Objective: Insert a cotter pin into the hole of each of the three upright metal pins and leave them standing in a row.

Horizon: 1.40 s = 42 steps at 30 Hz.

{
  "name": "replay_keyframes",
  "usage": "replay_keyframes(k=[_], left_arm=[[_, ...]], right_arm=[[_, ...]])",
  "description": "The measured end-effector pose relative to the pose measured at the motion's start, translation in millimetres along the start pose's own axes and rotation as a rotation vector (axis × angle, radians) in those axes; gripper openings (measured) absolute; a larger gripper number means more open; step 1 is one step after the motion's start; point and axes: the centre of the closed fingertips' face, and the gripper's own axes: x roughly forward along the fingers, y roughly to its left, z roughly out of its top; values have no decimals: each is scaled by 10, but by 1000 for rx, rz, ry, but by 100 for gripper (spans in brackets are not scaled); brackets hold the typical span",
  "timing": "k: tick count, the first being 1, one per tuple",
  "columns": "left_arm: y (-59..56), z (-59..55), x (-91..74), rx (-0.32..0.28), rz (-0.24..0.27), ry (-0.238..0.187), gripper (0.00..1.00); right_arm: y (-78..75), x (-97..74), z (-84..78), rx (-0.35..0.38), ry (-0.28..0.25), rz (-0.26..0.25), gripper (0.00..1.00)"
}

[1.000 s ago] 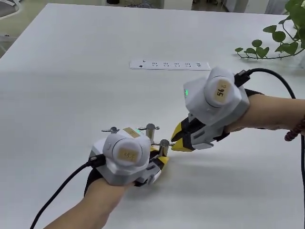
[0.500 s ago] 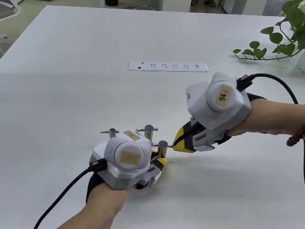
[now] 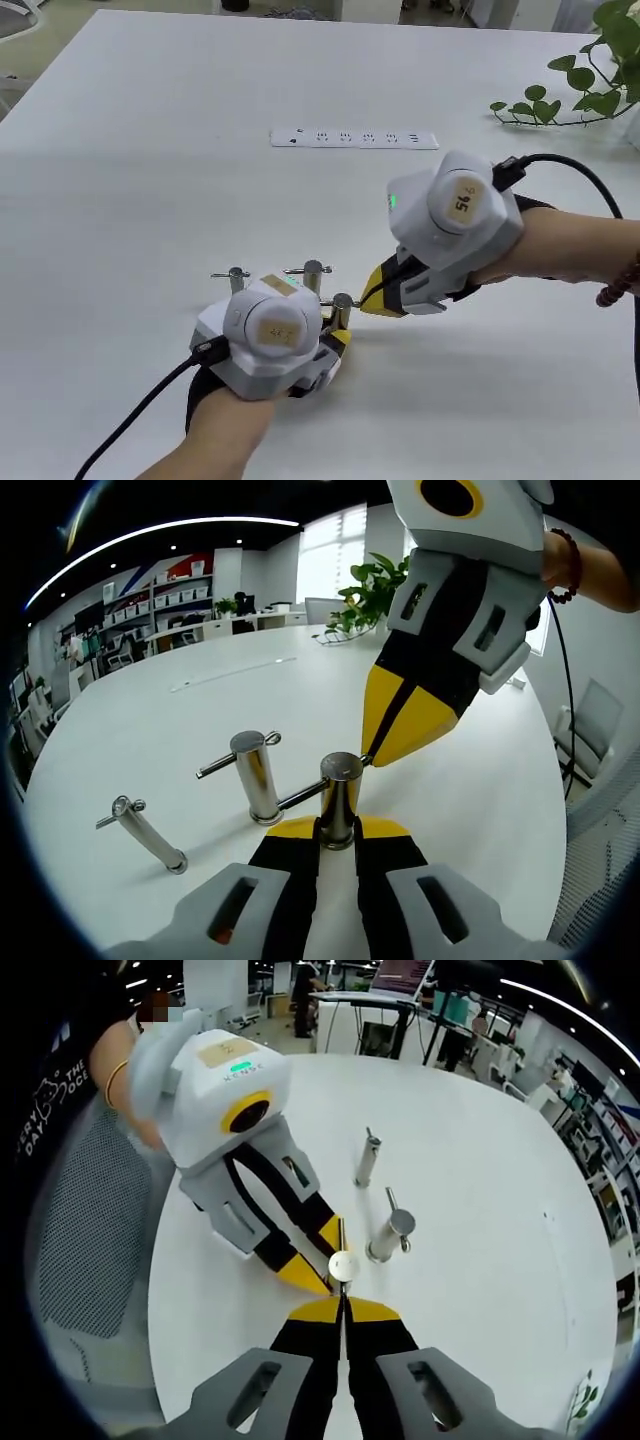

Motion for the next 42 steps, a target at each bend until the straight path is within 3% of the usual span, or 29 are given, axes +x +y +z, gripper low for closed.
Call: replay_keyframes(k=[6,16,27,42], left_arm=[[4,4,-4,15,9,6,11],[57,-33,-85,36,6,22,25],[62,-16,-180,42,1,23,33],[90,39,-321,39,-13,1,37]], right_arm=[[-12,0,20,26,-15,-2,1],[-22,42,161,92,-78,-4,13],[1,155,201,121,-95,-5,13],[-20,243,159,174,-98,-22,9]])
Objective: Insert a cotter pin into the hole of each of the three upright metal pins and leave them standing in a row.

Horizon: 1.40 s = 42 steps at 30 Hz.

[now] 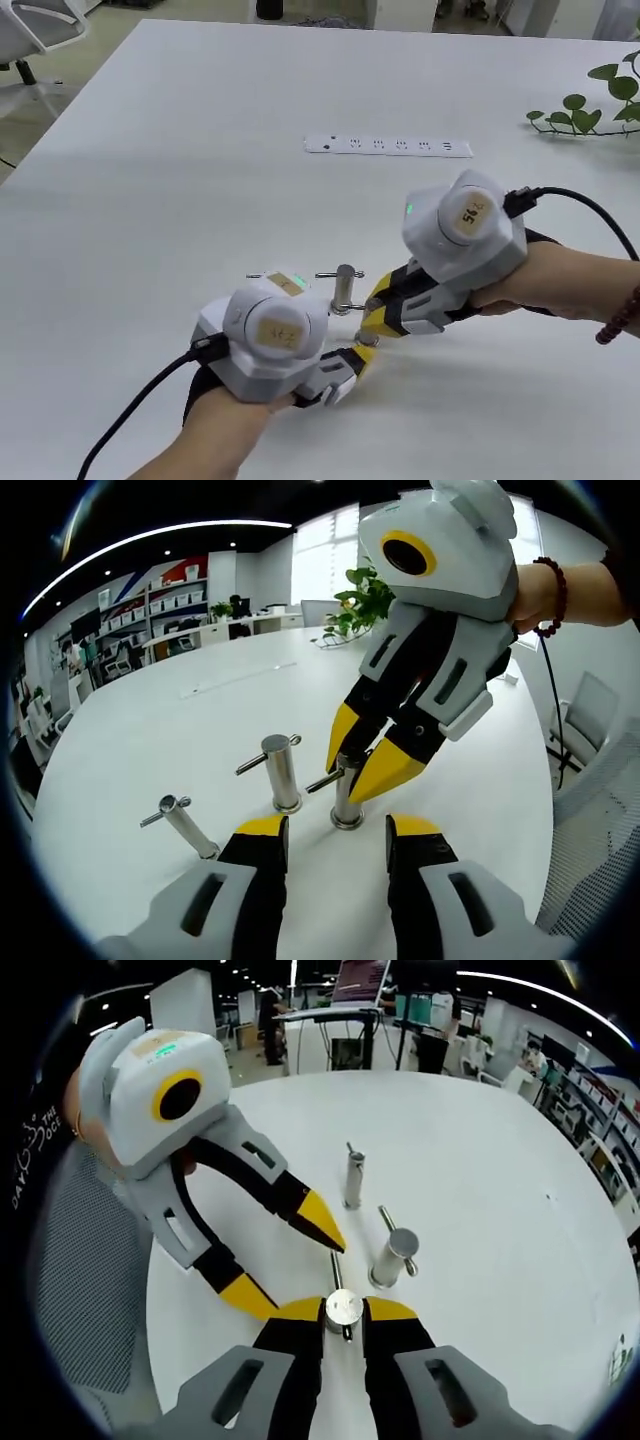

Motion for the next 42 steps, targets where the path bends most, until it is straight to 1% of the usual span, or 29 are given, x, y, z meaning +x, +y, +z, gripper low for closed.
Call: replay_keyframes(k=[3,9,13,14,17,19,21,24,27,30,31,34,38,42], left_arm=[[14,14,-26,-3,-4,-5,38],[27,7,-107,9,-11,-3,40],[43,-19,-179,18,-22,-2,42],[43,-36,-196,15,-33,1,42],[67,-61,-231,13,-40,0,43],[80,-52,-262,2,-45,-12,44],[100,-34,-293,-2,-42,-24,45],[127,-14,-326,-1,-35,-29,47],[167,19,-379,-5,-29,-47,48],[194,33,-433,-6,-26,-53,51],[201,38,-456,-15,-27,-59,52],[240,18,-513,-38,-17,-55,54],[305,-12,-609,-46,-2,-52,58],[384,-14,-691,-47,20,-57,60]], right_arm=[[-2,-2,0,23,-13,6,9],[6,2,11,18,-13,14,8],[11,2,12,17,-13,22,8],[14,2,13,13,-12,26,8],[23,0,14,9,-9,29,8],[25,0,14,6,-9,32,8],[26,-1,12,2,-10,35,8],[26,-6,4,-2,-7,43,8],[26,-21,-14,-8,-1,50,8],[16,-46,-28,-9,-2,54,8],[17,-55,-33,-9,-3,57,8],[9,-72,-55,-13,7,60,8],[-36,-120,-95,-28,18,59,8],[-58,-162,-110,-43,23,62,8]])
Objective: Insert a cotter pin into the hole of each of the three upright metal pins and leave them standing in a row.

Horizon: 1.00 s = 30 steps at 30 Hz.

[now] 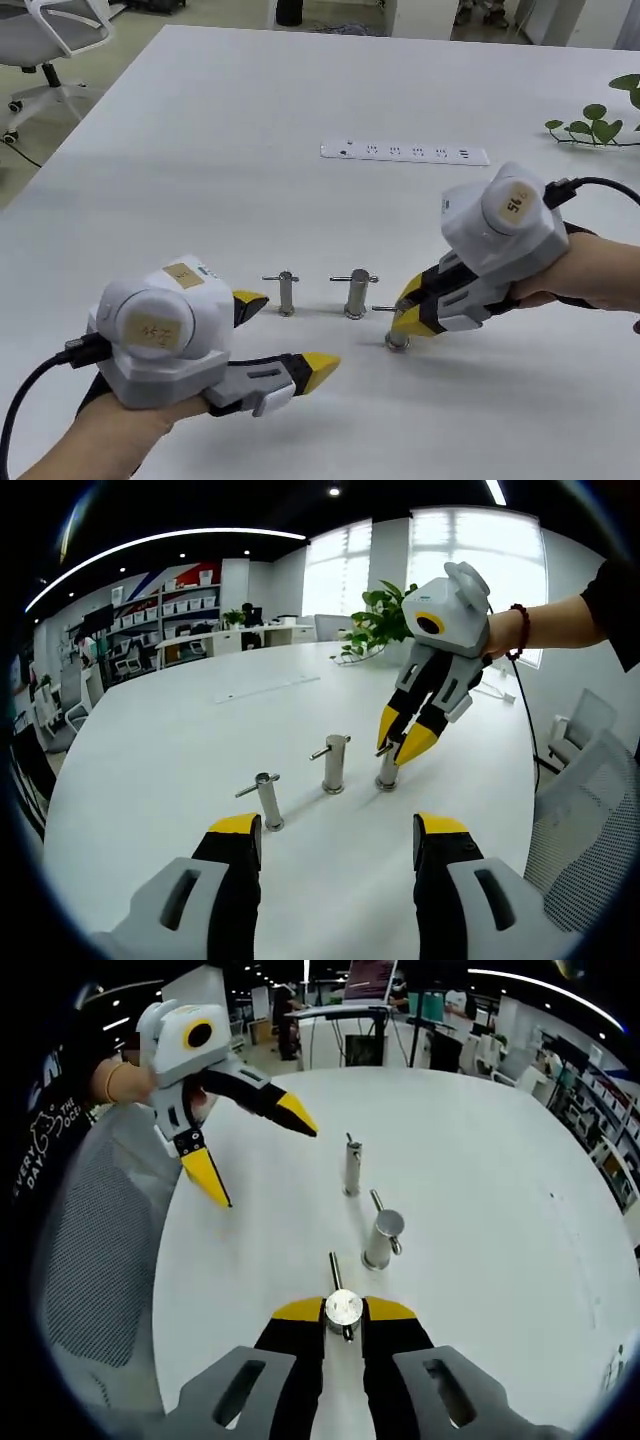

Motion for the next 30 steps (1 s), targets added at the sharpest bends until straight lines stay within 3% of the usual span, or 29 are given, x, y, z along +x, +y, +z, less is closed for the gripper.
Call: replay_keyframes(k=[10,16,21,30], left_arm=[[83,20,-149,14,17,-7,65],[117,15,-169,-10,31,-18,66],[92,50,-183,-26,30,-43,71],[60,43,-198,-8,29,-43,77]], right_arm=[[-94,-82,-44,-14,14,-6,8],[-168,-108,-74,-12,23,-13,8],[-243,-116,-108,-10,34,-24,8],[-324,-110,-128,-11,37,-23,8]])
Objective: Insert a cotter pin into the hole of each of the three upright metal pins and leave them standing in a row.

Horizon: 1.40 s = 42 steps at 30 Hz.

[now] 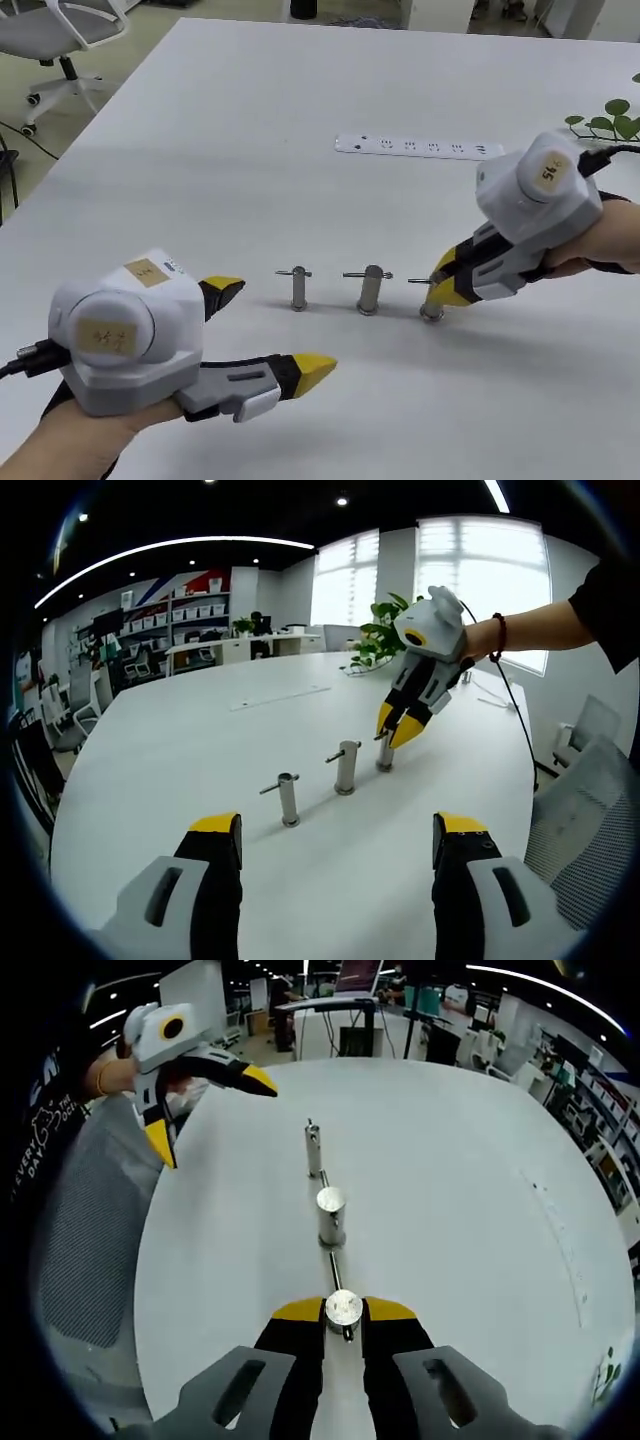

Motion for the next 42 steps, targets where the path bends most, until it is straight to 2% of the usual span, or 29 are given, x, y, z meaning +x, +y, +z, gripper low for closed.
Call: replay_keyframes(k=[13,19,28,32,35,39,42], left_arm=[[11,59,-55,-8,-6,-27,86],[17,72,-64,-6,-9,-29,90],[-8,69,-68,-10,-18,-25,96],[-8,63,-70,-10,-15,-22,98],[10,53,-72,-15,-7,-19,99],[33,53,-74,-24,4,-19,99],[51,65,-81,-26,13,-22,99]], right_arm=[[-73,30,-36,-2,8,9,8],[-81,2,-92,-1,18,30,9],[-71,25,-92,-59,35,28,9],[-89,19,-85,-42,26,-2,11],[-112,-8,-81,-12,14,-29,16],[-128,-85,-47,61,-34,-76,25],[-107,-148,4,122,-91,-108,32]])
